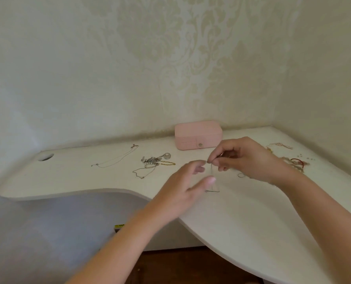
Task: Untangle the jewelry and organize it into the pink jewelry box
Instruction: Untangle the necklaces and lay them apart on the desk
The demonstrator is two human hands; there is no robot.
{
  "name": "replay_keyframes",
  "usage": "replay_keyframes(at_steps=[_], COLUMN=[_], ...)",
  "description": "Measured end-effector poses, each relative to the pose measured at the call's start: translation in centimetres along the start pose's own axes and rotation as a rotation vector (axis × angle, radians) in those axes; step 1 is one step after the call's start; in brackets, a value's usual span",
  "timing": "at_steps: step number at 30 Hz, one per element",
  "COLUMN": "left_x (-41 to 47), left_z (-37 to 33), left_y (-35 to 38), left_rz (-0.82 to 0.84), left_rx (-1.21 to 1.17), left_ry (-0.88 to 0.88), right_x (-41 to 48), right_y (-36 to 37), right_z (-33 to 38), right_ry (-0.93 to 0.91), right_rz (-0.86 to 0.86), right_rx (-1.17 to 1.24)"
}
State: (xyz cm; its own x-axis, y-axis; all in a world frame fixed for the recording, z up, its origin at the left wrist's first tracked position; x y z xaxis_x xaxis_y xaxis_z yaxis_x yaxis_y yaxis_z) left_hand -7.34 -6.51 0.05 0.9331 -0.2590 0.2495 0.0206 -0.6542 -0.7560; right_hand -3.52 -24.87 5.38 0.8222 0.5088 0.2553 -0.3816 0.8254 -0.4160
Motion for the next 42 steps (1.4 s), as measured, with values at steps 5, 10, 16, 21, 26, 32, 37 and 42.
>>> replay_keyframes(at_steps=[5,10,16,21,26,32,37,42], left_x=[0.7,-0.3,-2.0,-3.6,-4.9,-6.2,-6.0,-5.8], left_z=[-1.6,1.7,8.9,15.5,21.0,26.1,28.1,28.8], left_y=[0.5,-3.2,-9.1,-13.6,-17.4,-19.6,-20.1,-19.7], left_rz=[0.099,0.048,-0.100,-0.205,-0.280,-0.374,-0.402,-0.397], left_rx=[-0.363,-0.392,-0.338,0.087,0.313,0.419,0.417,0.518], left_ry=[0.025,-0.090,-0.276,-0.358,-0.468,-0.480,-0.451,-0.450], right_x=[0.2,0.8,3.7,7.6,13.4,17.4,18.2,18.0], right_y=[0.2,0.0,4.8,12.1,19.3,24.9,25.1,25.3], right_z=[-0.1,-1.2,-1.6,-1.6,-1.7,-2.2,-2.7,-2.8], right_ry=[-0.104,-0.067,-0.048,-0.216,-0.327,-0.409,-0.431,-0.418], right_rz=[-0.133,-0.325,-0.377,-0.231,-0.141,0.002,0.071,0.122], right_rx=[0.076,0.105,0.026,-0.062,-0.278,-0.483,-0.535,-0.569])
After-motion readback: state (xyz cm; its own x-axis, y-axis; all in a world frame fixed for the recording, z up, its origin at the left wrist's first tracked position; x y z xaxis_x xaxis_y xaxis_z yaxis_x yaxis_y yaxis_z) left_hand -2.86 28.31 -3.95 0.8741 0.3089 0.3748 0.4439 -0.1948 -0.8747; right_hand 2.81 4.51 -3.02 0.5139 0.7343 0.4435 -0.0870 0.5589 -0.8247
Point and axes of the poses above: each hand's wrist, its own x-axis towards the middle knuckle, its own y-axis out of the palm, z = x × y, the point moved 1 cm from there along x, towards the middle knuckle, and after that the axes turned 8 degrees about x, right-handed, at the moved point
